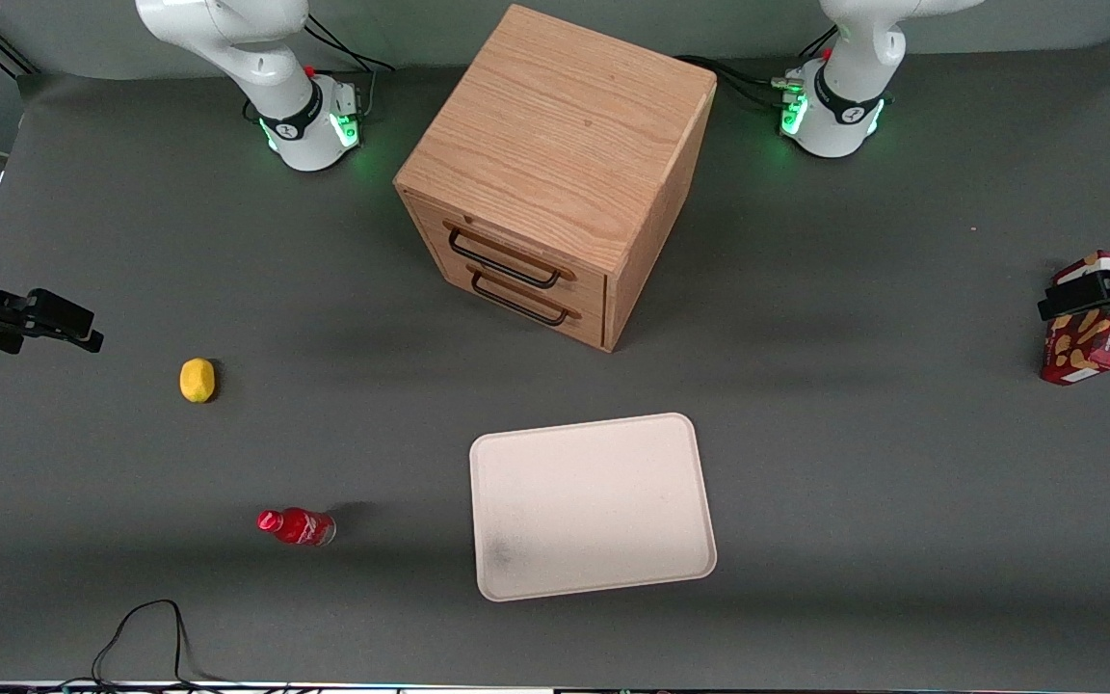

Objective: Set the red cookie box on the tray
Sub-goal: 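Lower the open left gripper over the red shortbread box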

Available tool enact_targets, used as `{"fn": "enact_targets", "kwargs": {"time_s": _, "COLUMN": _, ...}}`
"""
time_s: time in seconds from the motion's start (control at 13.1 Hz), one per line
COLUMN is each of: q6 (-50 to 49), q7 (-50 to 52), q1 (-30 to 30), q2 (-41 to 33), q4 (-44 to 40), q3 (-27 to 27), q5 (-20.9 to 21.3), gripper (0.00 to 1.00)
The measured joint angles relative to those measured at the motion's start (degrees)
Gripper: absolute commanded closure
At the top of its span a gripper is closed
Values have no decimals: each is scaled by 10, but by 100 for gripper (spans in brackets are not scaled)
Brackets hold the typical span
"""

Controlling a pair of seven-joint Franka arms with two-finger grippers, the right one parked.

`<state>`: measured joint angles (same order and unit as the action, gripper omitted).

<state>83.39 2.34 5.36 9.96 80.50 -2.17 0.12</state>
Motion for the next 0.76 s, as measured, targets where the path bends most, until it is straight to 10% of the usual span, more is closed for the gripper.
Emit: {"fn": "enact_targets", "kwargs": {"time_s": 0.76, "q6": -2, "q7": 2, "q1": 8, "q2": -1, "q4": 0, "q3": -1, "q5": 1, "gripper": 0}}
